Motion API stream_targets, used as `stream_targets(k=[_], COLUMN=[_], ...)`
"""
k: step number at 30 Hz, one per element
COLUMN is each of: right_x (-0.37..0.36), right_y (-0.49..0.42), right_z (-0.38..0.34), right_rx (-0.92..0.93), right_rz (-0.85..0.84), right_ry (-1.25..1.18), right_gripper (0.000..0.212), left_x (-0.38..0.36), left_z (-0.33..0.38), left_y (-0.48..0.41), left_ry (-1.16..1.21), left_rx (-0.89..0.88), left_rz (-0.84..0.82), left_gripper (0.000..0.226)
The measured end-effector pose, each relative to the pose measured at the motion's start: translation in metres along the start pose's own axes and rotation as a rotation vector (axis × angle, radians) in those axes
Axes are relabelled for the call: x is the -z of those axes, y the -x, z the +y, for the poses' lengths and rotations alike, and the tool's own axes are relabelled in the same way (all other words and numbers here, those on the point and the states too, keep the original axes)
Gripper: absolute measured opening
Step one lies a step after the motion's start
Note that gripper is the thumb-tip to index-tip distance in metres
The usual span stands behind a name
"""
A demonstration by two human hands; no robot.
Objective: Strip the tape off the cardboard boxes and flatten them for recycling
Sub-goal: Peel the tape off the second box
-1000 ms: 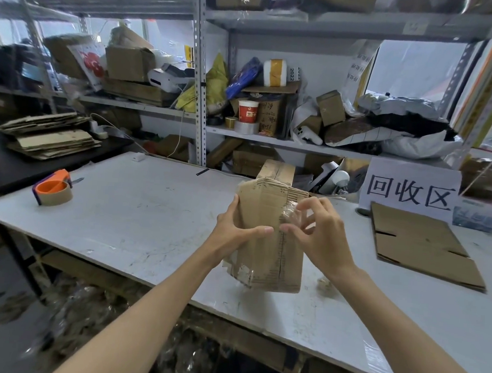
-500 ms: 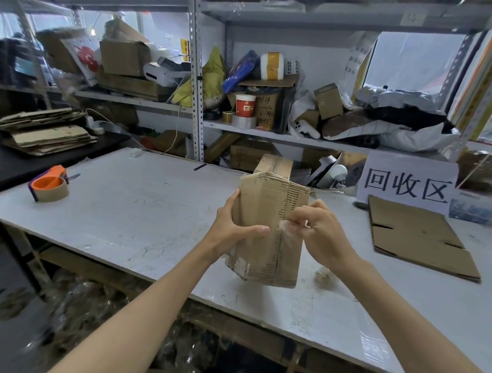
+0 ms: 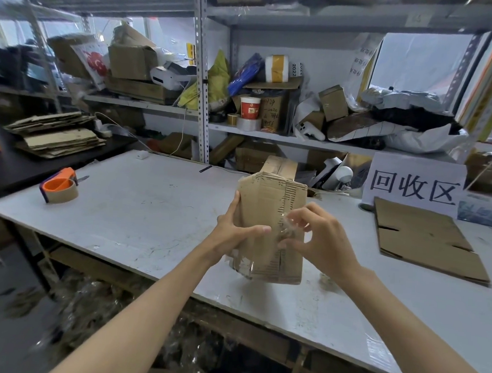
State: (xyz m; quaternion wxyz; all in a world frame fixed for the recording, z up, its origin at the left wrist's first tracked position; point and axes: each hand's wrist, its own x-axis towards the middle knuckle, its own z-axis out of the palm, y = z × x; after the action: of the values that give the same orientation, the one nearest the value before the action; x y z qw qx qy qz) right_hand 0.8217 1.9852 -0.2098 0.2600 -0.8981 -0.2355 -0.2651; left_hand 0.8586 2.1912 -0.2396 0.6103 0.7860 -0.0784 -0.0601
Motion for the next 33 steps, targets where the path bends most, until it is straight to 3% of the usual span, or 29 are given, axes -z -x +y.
stream_targets(k=[3,5,9,11,12,16,19,24,29,31,33], right_x=[0.000,-0.002,-0.007,-0.008,-0.009,-0.012,-0.013,0.002,-0.005,-0.010,-0.012], right_y=[0.002,0.003,0.008,0.008,0.008,0.008,0.004,-0.003,0.003,0.008,0.010], right_z=[-0.001,0.001,0.005,0.005,0.006,0.007,0.006,0.014,0.012,0.010,0.012], right_rx=[-0.019,0.027,-0.090,-0.204,-0.241,-0.253,-0.290,-0.293,-0.259,-0.165,-0.139], right_rz=[-0.005,-0.102,-0.300,-0.234,-0.174,0.016,-0.004,-0.176,0.143,0.158,0.092], right_ry=[0.086,0.083,-0.057,-0.157,-0.194,-0.133,-0.206,-0.351,-0.162,-0.148,-0.185], right_gripper=[0.016,0.005,0.009,0.008,0.017,0.014,0.005,0.028,0.025,0.015,0.024], left_x=[-0.002,-0.001,-0.002,-0.005,-0.005,-0.003,-0.005,-0.008,-0.012,-0.010,-0.009], left_z=[-0.001,-0.001,-0.002,-0.002,-0.001,-0.004,-0.006,-0.002,0.003,0.000,-0.002], left_y=[-0.002,-0.003,-0.005,-0.004,-0.005,-0.002,-0.001,-0.004,-0.008,-0.007,-0.006], left_ry=[-0.015,0.031,0.106,0.091,0.084,0.046,0.064,0.059,0.063,0.081,0.093], left_rx=[-0.002,0.014,0.042,0.062,0.070,0.085,0.067,0.071,0.085,0.101,0.113], left_rz=[0.012,0.066,0.109,0.111,0.110,0.073,0.084,0.097,0.060,0.075,0.096], left_gripper=[0.133,0.131,0.130,0.134,0.137,0.137,0.133,0.137,0.138,0.137,0.139])
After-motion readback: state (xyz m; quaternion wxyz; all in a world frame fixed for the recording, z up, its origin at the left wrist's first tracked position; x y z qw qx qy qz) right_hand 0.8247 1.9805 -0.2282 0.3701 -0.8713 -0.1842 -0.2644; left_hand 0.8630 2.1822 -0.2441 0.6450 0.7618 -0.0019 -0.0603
